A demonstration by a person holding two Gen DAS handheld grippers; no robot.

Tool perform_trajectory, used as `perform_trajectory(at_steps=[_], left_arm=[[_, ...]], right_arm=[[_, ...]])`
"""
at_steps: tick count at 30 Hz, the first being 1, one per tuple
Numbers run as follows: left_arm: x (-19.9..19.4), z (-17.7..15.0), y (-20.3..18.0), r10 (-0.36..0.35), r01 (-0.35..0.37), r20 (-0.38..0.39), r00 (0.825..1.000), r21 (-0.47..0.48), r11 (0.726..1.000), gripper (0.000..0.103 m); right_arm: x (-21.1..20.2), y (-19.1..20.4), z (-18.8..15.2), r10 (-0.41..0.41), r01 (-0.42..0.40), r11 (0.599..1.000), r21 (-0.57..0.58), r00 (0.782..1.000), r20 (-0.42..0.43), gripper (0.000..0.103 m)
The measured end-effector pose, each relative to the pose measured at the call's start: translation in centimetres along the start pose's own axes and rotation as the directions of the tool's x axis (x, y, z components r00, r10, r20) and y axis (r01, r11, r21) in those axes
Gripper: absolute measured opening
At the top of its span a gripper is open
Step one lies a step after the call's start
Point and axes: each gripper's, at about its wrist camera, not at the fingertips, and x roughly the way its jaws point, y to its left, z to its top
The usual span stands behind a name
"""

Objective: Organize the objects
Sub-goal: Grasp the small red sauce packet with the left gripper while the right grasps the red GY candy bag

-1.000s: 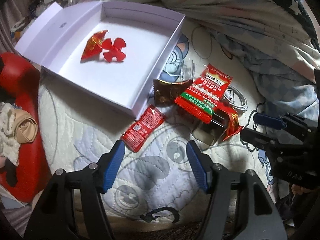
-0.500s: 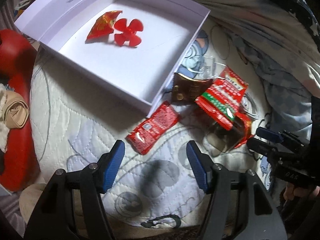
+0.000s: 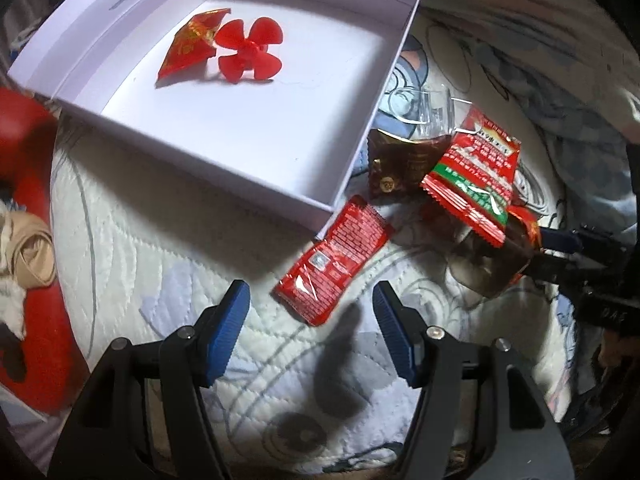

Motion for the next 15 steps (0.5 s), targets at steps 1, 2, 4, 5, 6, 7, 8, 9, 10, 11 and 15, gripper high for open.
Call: perform_trajectory(at_steps=[1,2,4,5,6,7,8,9,10,11,15], left_arm=[[0.1,0.1,-0.1,0.010,-0.010,0.008,1.000,0.010,1.000,0.063],[0.2,0.2,-0.2,0.024,-0.025,0.016,1.000,0.024,0.999,0.063],[0.5,0.5,-0.3,0.014,-0.014,0.014,1.000,0.041,0.999,0.063],[0.7,0.6,-0.3,0.001,-0.001,0.010,1.000,0.044,0.999,0.063],[0.9,0.7,-0.3,-0.016,0.016,0.003,1.000,0.048,0.999,0.063],[1.2,0.8,-0.3,-0.031,0.032,-0.006,0.999,0.055,0.998,0.063],[1.4,0.9,-0.2,-0.033,0.033,-0.008,0.999,0.058,0.998,0.063],[1.5,0.9,-0.2,-0.034,0.035,-0.009,0.999,0.061,0.998,0.063],[1.6,1.0,-0.2,-0.037,0.038,-0.008,0.999,0.066,0.997,0.063],[1.7,1.0,-0.1,-0.039,0.039,-0.006,0.999,0.068,0.997,0.063],[1.9,1.3,-0.1,-0.049,0.049,0.001,0.999,0.068,0.996,0.065]], right_arm=[[0.1,0.0,0.0,-0.002,0.002,1.000,0.001,1.000,-0.002,0.053],[0.2,0.1,0.1,-0.006,0.006,1.000,-0.001,1.000,-0.005,0.053],[0.3,0.1,0.0,-0.018,0.018,1.000,-0.007,1.000,-0.012,0.053],[0.5,0.2,0.1,-0.028,0.028,1.000,-0.013,0.999,-0.018,0.053],[0.7,0.3,0.2,-0.036,0.036,0.999,-0.017,0.999,-0.022,0.053],[0.6,0.4,0.1,-0.041,0.041,0.999,-0.019,0.999,-0.023,0.053],[0.7,0.4,0.1,-0.044,0.043,0.999,-0.020,0.999,-0.024,0.053],[0.7,0.4,0.1,-0.045,0.045,0.999,-0.018,0.999,-0.025,0.053],[0.7,0.4,0.2,-0.045,0.045,0.999,-0.016,0.999,-0.026,0.053],[0.7,0.4,0.2,-0.046,0.046,0.999,-0.012,0.999,-0.026,0.053],[1.0,0.7,0.2,-0.065,0.064,0.998,-0.017,0.997,-0.031,0.053]])
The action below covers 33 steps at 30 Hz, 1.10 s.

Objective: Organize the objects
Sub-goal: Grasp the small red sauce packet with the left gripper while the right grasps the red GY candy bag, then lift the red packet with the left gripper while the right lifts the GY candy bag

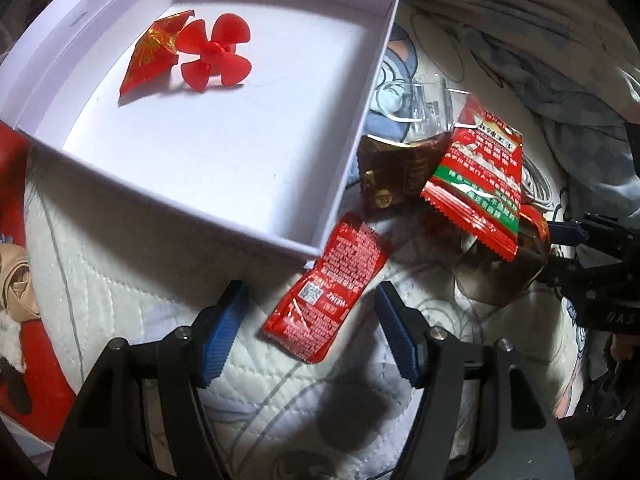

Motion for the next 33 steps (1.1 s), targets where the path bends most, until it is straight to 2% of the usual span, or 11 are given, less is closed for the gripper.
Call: perform_trajectory(at_steps=[3,6,8,9,14,18,24,26,30,31,33], left_arm=[[-0.1,-0.1,-0.2,0.020,-0.021,0.026,0.999,0.012,1.000,0.061],[-0.3,-0.2,-0.4,0.021,-0.023,0.034,0.999,0.033,0.999,0.045],[-0.4,-0.1,-0.8,0.035,-0.037,0.030,0.999,0.060,0.998,0.040],[-0.5,-0.1,-0.9,0.037,-0.039,0.029,0.999,0.073,0.997,0.038],[-0.8,-0.2,-0.6,-0.005,0.006,-0.014,1.000,0.050,0.999,0.033],[-1.0,-0.7,0.1,-0.092,0.093,-0.074,0.993,0.014,0.996,0.033],[-1.7,-1.8,0.3,-0.163,0.162,-0.069,0.984,-0.016,0.987,0.033],[-2.7,-3.7,0.7,-0.169,0.167,-0.050,0.984,-0.048,0.985,0.034],[-1.9,-2.6,0.0,-0.142,0.136,-0.039,0.989,-0.115,0.984,0.037],[-1.7,-2.3,0.0,-0.120,0.113,-0.044,0.992,-0.125,0.986,0.043],[-0.6,-1.4,-0.2,-0.084,0.077,-0.061,0.995,-0.099,0.992,0.045]], right_arm=[[0.0,0.5,-0.1,-0.023,0.023,1.000,-0.020,1.000,-0.001,0.053],[0.0,0.8,-0.2,-0.011,0.011,0.999,-0.032,1.000,-0.001,0.044],[0.0,0.9,-0.3,-0.009,0.009,0.999,-0.035,1.000,0.002,0.043],[0.0,0.9,-0.4,0.000,0.000,0.999,-0.037,1.000,0.001,0.038],[-0.2,1.3,-0.9,0.007,-0.007,0.999,-0.044,1.000,0.001,0.037],[-0.5,1.5,-1.8,0.018,-0.018,0.999,-0.049,1.000,0.000,0.037],[-0.7,1.9,-3.1,0.026,-0.027,0.998,-0.051,1.000,-0.011,0.037],[-0.8,1.7,-3.2,0.030,-0.031,0.998,-0.047,0.999,-0.016,0.037],[-0.9,0.8,-4.5,0.036,-0.037,0.999,-0.034,0.999,-0.011,0.037],[-0.9,0.7,-4.5,0.037,-0.037,0.999,-0.037,0.999,-0.010,0.037],[-0.7,1.0,-4.0,0.034,-0.034,0.998,-0.043,0.999,-0.007,0.037]])
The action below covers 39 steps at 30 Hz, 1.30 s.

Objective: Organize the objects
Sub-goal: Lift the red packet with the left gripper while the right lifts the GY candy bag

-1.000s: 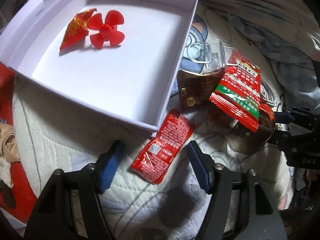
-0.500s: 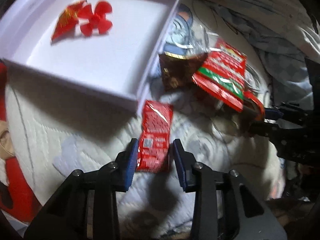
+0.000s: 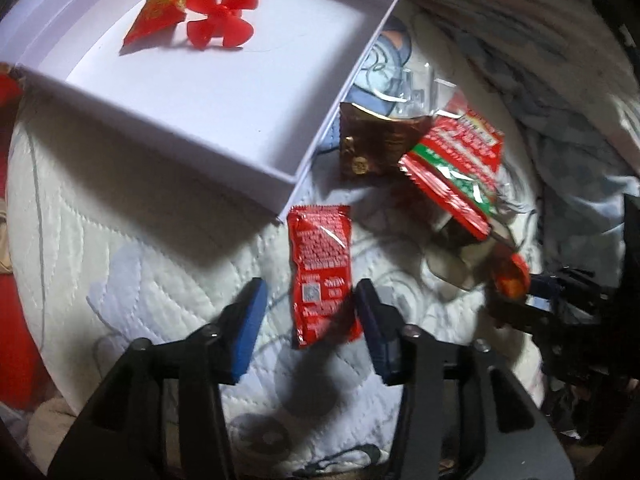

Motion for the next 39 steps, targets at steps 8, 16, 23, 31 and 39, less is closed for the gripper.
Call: perform_trajectory(at_steps=[8,16,23,31,39], left_arm=[[1.6,0.4,-2.2,0.036,-0.036,-0.010,0.999,0.041,0.999,0.072],[1.8,0.2,-3.0,0.141,-0.142,0.013,0.990,0.085,0.986,0.055],[0.9,0.7,-1.8,0.144,-0.143,-0.001,0.990,0.045,0.989,0.029],[-0.6,0.4,-1.5,0.123,-0.123,-0.001,0.992,0.028,0.992,0.025],[-3.7,0.3,-1.2,0.122,-0.123,0.056,0.991,0.019,0.992,0.025]], right_arm=[[0.7,0.6,0.5,0.010,-0.010,1.000,-0.012,1.000,-0.009,0.054],[1.3,1.0,0.6,0.022,-0.022,1.000,0.020,1.000,0.013,0.055],[0.5,-0.6,0.1,-0.010,0.010,1.000,0.028,1.000,-0.004,0.036],[-0.5,0.3,0.1,0.003,-0.003,1.000,-0.012,1.000,-0.001,0.035],[-2.5,1.4,-0.3,0.008,-0.007,0.999,-0.053,1.000,0.021,0.035]])
